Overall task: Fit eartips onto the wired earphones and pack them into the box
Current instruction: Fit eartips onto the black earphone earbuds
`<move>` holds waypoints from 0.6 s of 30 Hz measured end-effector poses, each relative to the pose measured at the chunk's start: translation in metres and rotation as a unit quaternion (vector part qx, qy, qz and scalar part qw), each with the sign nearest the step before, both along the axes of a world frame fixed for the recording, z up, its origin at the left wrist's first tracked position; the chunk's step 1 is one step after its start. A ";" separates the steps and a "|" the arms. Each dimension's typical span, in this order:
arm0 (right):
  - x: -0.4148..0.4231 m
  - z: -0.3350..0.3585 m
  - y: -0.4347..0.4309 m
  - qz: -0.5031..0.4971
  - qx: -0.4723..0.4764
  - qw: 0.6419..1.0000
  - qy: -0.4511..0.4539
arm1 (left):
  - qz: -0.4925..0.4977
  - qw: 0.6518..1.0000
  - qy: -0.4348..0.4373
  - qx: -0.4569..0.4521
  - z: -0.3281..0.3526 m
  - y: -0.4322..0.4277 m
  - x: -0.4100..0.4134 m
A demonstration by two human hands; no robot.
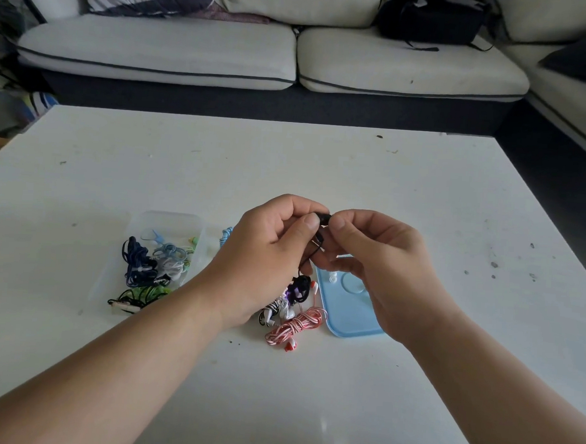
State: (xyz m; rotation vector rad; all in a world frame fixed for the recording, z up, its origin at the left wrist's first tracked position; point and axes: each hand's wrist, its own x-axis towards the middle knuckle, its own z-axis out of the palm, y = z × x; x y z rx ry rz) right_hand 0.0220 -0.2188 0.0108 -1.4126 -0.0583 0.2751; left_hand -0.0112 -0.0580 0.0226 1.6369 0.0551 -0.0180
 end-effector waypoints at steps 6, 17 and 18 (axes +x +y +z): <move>0.003 -0.001 -0.003 0.017 0.015 1.000 0.014 | -0.019 1.000 0.007 -0.009 0.001 0.003 0.001; 0.009 -0.003 -0.011 0.049 0.046 0.997 0.024 | -0.024 0.998 0.032 -0.042 0.003 0.003 0.000; 0.010 -0.003 -0.010 0.056 0.047 0.997 0.027 | -0.024 0.998 0.035 -0.042 0.004 0.003 0.000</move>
